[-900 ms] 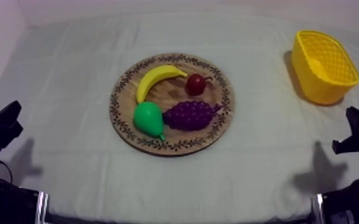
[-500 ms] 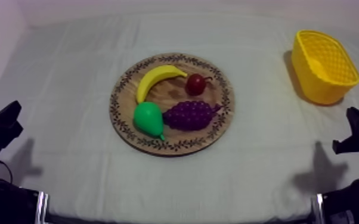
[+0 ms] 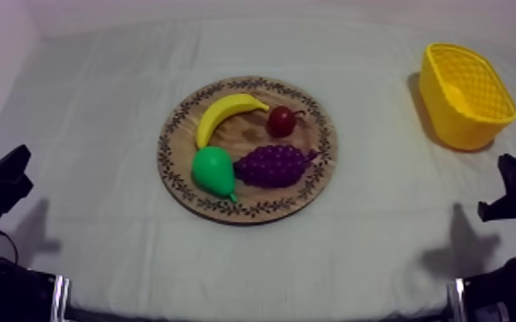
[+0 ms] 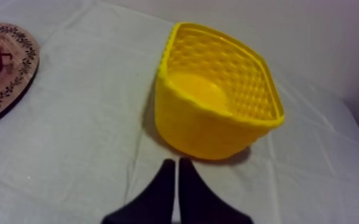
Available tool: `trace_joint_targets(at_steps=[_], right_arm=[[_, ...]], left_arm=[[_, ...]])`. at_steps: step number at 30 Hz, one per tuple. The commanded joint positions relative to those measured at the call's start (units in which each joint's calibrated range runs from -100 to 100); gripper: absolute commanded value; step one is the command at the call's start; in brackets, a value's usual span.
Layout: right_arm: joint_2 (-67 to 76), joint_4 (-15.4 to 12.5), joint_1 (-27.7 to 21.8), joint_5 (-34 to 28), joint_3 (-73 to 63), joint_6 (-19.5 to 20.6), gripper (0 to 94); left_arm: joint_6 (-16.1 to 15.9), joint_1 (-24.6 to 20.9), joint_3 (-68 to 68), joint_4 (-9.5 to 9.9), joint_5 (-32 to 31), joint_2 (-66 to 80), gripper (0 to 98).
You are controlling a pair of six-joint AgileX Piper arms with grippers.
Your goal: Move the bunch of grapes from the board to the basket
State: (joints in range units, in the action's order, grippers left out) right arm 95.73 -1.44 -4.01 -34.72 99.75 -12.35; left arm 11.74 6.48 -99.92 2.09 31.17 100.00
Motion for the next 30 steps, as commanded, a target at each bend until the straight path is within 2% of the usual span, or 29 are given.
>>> trace_joint_targets(at_steps=[1, 20, 26, 30], right_arm=[[0.0, 0.0, 0.0, 0.0, 0.0, 0.0, 0.3], [0.0, 0.1, 0.1, 0.9, -0.1, 1.1, 0.6], [-4.2, 5.6, 4.5, 0.9, -5.9, 5.4, 0.6], [-12.6, 5.9, 6.9, -1.7, -15.5, 5.7, 0.6]], left_arm=[[0.0, 0.0, 0.0, 0.03, 0.0, 0.0, 0.1], [0.0, 0.0, 0.0, 0.03, 0.0, 0.0, 0.1], [0.0, 0.0, 0.0, 0.03, 0.0, 0.0, 0.1], [0.0, 0.0, 0.0, 0.03, 0.0, 0.0, 0.1]])
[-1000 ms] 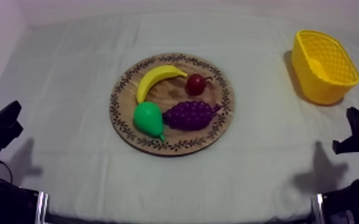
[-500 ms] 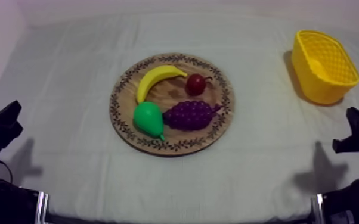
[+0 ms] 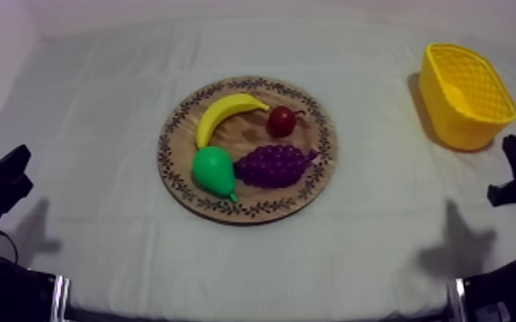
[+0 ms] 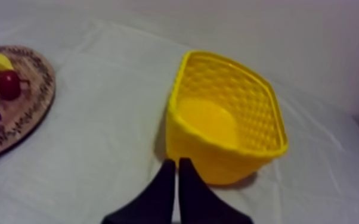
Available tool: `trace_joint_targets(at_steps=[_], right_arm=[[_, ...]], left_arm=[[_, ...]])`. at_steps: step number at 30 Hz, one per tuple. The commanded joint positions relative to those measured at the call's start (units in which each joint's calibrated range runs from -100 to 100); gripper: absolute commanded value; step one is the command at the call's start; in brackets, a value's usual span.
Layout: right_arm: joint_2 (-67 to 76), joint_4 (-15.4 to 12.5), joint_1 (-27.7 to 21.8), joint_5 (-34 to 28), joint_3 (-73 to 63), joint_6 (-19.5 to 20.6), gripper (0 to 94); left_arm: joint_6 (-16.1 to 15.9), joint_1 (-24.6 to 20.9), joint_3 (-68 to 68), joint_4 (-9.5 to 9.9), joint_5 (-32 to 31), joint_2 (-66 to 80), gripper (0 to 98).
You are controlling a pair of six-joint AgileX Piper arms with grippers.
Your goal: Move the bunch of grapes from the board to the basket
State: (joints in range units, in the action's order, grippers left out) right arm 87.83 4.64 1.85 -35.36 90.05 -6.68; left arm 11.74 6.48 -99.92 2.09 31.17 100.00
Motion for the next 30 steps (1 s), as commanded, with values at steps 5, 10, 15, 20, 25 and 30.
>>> trace_joint_targets(at_steps=[5, 10, 15, 20, 25, 30], right_arm=[[-16.8, -1.8, 3.7, -7.0, -21.4, -1.1, 0.6], [-28.9, -3.5, 6.6, -13.8, -37.7, -2.5, 0.6], [-40.2, -4.7, 9.9, -19.5, -52.3, -3.8, 0.6], [-50.0, -5.3, 12.1, -23.3, -63.6, -5.5, 0.6], [-58.6, -6.2, 14.2, -27.0, -71.1, -8.1, 0.7], [-66.4, -7.3, 17.3, -33.8, -78.5, -10.8, 0.7]], left_arm=[[0.0, 0.0, 0.0, 0.03, 0.0, 0.0, 0.1], [0.0, 0.0, 0.0, 0.03, 0.0, 0.0, 0.1], [0.0, 0.0, 0.0, 0.03, 0.0, 0.0, 0.1], [0.0, 0.0, 0.0, 0.03, 0.0, 0.0, 0.1], [0.0, 0.0, 0.0, 0.03, 0.0, 0.0, 0.1], [0.0, 0.0, 0.0, 0.03, 0.0, 0.0, 0.1]])
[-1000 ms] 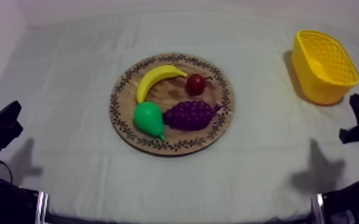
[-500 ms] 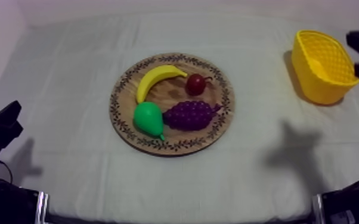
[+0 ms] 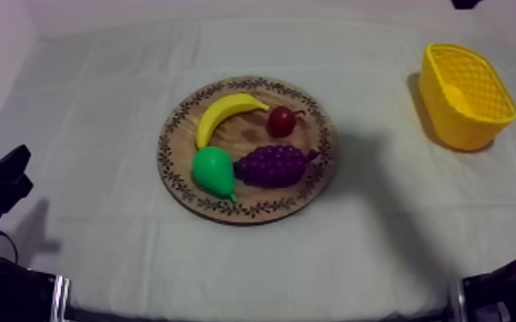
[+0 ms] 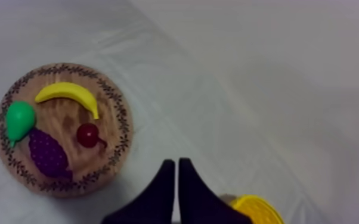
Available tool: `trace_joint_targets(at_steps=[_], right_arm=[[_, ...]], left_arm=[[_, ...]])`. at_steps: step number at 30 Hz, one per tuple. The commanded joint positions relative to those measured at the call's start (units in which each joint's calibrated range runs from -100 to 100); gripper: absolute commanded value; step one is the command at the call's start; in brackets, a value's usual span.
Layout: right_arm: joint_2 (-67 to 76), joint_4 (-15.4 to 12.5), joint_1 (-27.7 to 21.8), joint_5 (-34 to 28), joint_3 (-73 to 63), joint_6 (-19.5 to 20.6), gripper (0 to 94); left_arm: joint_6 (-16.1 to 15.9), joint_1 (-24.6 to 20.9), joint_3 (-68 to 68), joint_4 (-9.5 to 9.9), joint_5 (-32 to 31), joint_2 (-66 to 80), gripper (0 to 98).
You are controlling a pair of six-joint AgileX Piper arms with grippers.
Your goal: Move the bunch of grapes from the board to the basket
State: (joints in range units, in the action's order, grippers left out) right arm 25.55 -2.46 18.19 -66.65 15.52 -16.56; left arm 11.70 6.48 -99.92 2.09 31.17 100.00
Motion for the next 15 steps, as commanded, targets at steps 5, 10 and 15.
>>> trace_joint_targets(at_steps=[5, 10, 15], right_arm=[[-10.9, -1.3, 3.9, -10.3, -11.6, -3.3, 0.7], [-16.3, -1.6, 6.6, -17.3, -16.9, -5.2, 0.8], [-20.9, -1.6, 8.9, -22.9, -20.6, -6.8, 0.8]], left_arm=[[0.0, 0.0, 0.0, 0.03, 0.0, 0.0, 0.1], [0.0, 0.0, 0.0, 0.03, 0.0, 0.0, 0.1], [0.0, 0.0, 0.0, 0.03, 0.0, 0.0, 0.1]])
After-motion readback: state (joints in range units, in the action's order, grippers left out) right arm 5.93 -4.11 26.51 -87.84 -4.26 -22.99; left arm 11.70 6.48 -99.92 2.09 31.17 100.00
